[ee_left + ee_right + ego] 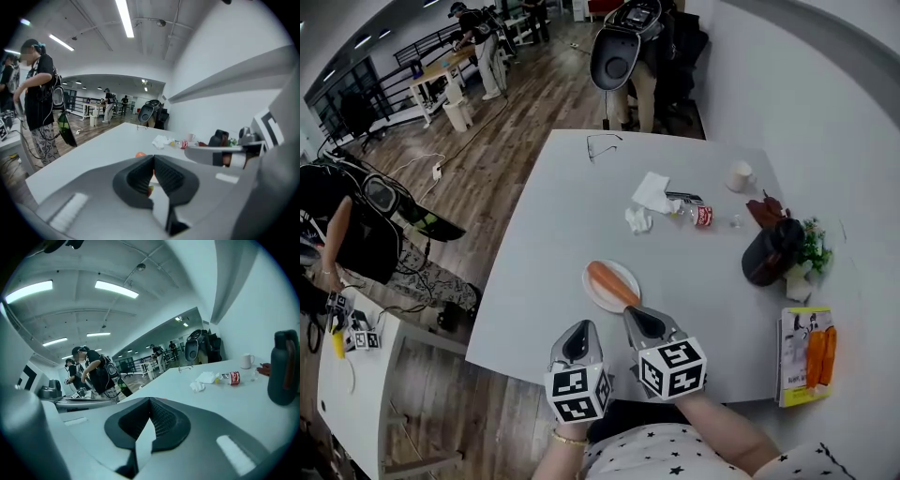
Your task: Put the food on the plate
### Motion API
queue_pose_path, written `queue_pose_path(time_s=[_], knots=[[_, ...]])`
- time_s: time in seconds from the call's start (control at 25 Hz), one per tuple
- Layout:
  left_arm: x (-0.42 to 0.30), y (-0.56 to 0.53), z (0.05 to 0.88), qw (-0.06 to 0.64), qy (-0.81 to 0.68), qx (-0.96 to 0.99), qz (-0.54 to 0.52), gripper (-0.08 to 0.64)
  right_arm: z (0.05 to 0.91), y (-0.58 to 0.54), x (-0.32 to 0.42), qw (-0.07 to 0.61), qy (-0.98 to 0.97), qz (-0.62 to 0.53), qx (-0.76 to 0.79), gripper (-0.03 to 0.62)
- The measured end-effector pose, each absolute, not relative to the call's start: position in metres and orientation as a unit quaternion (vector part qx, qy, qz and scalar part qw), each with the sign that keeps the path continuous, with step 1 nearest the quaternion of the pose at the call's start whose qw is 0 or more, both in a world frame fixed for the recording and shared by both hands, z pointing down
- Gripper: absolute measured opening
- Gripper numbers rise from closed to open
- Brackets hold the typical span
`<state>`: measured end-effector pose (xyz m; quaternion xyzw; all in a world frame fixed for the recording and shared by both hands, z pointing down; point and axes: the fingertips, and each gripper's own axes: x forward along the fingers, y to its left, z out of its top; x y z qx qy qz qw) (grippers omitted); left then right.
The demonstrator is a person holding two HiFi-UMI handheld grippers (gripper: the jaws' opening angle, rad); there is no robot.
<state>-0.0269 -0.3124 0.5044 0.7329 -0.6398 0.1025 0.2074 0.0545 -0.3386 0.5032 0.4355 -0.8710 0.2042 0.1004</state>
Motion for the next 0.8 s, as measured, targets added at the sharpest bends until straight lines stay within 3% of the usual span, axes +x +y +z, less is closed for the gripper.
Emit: queue_pose_path(time_s=[0.8], knots=[[-0.024,-0.306,0.485,0.186,-0.641,0.739,0.089,0.008,0.479,-0.319,0.044,0.095,-0.886,0.164,0.424,-0.002]])
